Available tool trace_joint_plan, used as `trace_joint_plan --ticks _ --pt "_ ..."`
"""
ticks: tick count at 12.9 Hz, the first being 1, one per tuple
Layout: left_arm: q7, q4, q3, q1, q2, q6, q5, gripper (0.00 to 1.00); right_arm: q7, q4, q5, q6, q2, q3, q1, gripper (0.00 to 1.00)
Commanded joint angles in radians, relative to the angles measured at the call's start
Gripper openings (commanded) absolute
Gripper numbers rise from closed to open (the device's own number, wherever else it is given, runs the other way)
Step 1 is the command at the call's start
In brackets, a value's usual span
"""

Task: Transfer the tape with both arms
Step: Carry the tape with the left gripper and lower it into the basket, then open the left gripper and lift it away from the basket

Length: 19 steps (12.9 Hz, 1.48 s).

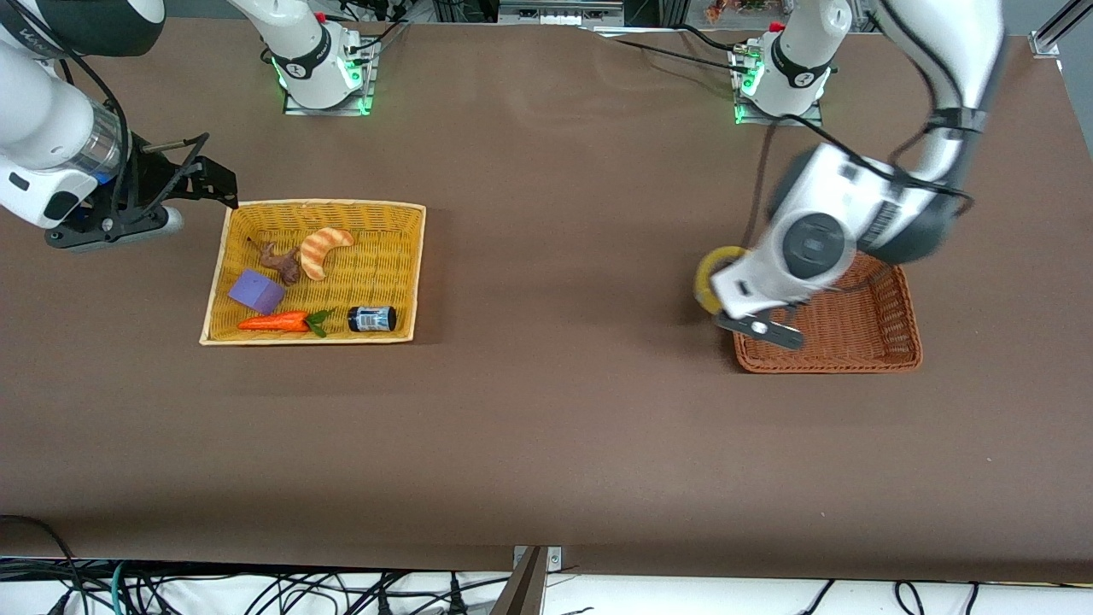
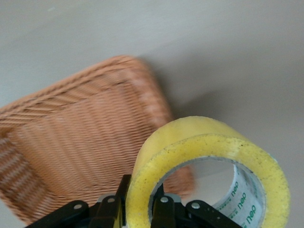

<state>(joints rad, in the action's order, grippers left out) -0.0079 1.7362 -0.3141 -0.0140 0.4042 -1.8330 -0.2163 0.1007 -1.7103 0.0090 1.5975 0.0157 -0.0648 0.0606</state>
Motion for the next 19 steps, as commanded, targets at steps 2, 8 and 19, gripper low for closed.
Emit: trace_joint_plan --ticks 2,8,19 --pt "0.285 0.046 -0.019 -0.176 0.070 -0.121 -0.020 0.03 0.025 0.006 -0.011 -0.008 -0.006 0.002 0.001 1.00" --pt "0.353 0.059 -0.023 -0.231 0.110 -0.174 -0.020 1.00 0.025 0.006 -0.011 -0.010 -0.005 0.003 0.001 1.00" --pt "0.139 -0.353 -0.062 -0.230 -0.164 0.345 0.218 1.00 0.022 0.006 -0.011 -0.008 -0.005 0.002 0.001 1.00"
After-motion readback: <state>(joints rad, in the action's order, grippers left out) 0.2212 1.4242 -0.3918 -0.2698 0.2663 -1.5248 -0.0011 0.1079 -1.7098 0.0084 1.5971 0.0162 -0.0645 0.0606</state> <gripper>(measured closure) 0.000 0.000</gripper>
